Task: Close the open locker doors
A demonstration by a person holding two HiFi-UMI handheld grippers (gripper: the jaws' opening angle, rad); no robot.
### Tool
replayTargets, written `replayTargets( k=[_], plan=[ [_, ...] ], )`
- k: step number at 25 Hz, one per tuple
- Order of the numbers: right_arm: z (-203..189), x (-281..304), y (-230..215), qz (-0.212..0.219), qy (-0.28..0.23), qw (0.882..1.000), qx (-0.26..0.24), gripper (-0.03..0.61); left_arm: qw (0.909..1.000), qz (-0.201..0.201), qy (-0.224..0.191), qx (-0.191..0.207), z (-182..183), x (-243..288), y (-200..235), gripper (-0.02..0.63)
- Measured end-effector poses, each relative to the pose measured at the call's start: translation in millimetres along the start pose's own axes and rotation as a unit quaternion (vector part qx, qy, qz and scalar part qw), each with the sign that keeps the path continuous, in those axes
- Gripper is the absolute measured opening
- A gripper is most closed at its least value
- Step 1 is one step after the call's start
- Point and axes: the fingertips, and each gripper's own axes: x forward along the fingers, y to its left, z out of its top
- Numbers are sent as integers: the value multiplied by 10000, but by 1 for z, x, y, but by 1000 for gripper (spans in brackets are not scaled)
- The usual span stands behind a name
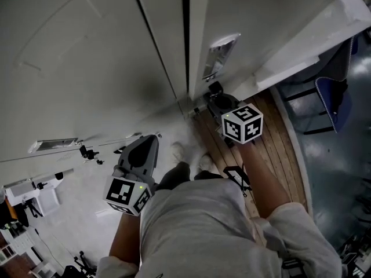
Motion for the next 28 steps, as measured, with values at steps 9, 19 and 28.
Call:
replayTargets(
  k=[9,19,28],
  plan=[
    [4,-30,6,-49,-137,9999,-83,25,9998,-185,-41,109,5,5,-17,15],
    [10,-85,42,-24,-415,9991,12,25,9982,-476,-101,341,16,12,-51,15],
    [5,-132,92,190,-540,9983,-70,25,9969,-620,-185,453,22,14,-83,15]
  ],
)
